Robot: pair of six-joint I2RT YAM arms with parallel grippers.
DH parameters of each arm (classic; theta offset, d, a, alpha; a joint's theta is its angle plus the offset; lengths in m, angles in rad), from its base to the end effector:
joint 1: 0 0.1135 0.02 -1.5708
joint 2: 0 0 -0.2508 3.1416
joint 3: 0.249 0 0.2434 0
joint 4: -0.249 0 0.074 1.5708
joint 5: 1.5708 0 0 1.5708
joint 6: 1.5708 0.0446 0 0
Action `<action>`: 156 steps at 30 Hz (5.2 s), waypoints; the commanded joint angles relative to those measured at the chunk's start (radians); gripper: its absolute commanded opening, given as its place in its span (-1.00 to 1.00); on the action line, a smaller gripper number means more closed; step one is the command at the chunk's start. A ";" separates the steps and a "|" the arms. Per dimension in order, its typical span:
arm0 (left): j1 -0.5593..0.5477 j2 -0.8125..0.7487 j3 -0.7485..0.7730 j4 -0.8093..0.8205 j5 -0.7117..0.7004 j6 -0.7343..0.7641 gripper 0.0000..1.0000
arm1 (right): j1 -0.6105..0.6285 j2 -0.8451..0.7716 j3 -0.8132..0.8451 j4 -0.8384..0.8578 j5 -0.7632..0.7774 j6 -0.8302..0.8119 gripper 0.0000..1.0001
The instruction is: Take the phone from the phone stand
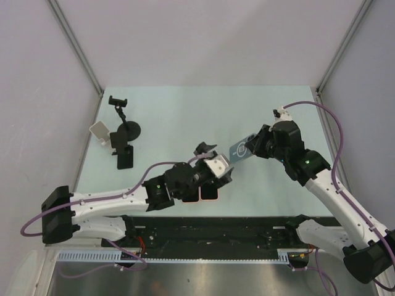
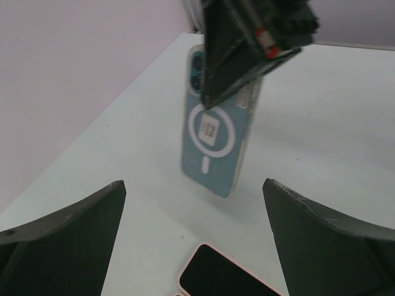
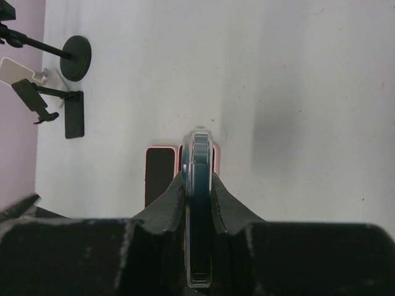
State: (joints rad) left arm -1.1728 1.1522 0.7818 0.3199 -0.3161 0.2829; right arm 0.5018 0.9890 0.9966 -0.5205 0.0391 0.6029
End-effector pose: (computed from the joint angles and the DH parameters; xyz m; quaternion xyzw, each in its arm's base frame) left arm 0.1197 -0.2490 0.3073 0.3952 0.6065 -0.1899 0.6633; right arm 0.1945 0.1047 0.3266 0.0535 0.8616 0.2504 0.4384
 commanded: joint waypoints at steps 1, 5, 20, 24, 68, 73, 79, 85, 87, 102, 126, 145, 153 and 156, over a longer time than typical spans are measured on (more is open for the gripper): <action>-0.097 0.069 -0.019 0.157 -0.083 0.147 0.95 | 0.004 -0.016 0.023 0.040 -0.004 0.121 -1.00; -0.131 0.151 -0.006 0.237 -0.138 0.182 0.93 | 0.027 -0.035 0.023 0.047 0.019 0.161 -1.00; -0.159 0.435 0.054 0.518 -0.406 0.240 0.33 | 0.118 -0.065 -0.009 0.088 0.073 0.273 -1.00; -0.159 0.464 0.030 0.573 -0.449 0.246 0.05 | 0.119 -0.087 -0.022 0.102 0.073 0.301 -1.00; 0.206 0.127 -0.214 0.481 0.523 -0.947 -0.99 | 0.319 -0.210 -0.256 0.511 0.128 -0.285 1.00; 0.219 0.123 -0.233 0.513 0.523 -0.987 -0.99 | 0.403 -0.139 -0.257 0.501 0.321 -0.258 1.00; 0.225 0.104 -0.254 0.533 0.508 -1.004 -0.99 | 0.448 -0.115 -0.257 0.435 0.484 -0.204 0.99; 0.226 0.099 -0.262 0.541 0.503 -1.008 -1.00 | 0.449 -0.102 -0.257 0.383 0.518 -0.152 0.99; 0.226 0.101 -0.262 0.544 0.503 -1.012 -0.99 | 0.449 -0.093 -0.257 0.384 0.501 -0.153 0.99; 0.226 0.096 -0.263 0.545 0.497 -1.013 -0.99 | 0.474 -0.012 -0.230 0.363 0.407 -0.124 0.72; 0.436 -0.187 -0.300 0.081 0.387 -0.855 1.00 | 0.279 0.143 -0.121 0.113 0.259 -0.124 -0.91; 0.616 -0.637 0.054 -0.785 -0.030 -0.492 1.00 | 0.270 0.556 -0.056 0.175 0.142 -0.074 -0.80; 0.622 -0.761 -0.151 -0.699 -0.167 -0.406 1.00 | 0.285 0.657 0.004 0.129 0.168 -0.040 -0.52; 0.622 -0.784 -0.153 -0.688 -0.176 -0.387 1.00 | 0.279 0.680 0.011 0.123 0.193 -0.029 -0.47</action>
State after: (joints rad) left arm -0.5606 0.3950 0.6399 -0.3996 -0.4438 -0.1654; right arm 0.7799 1.6463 0.9600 -0.3954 0.1871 0.5320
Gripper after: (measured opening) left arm 0.996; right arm 0.806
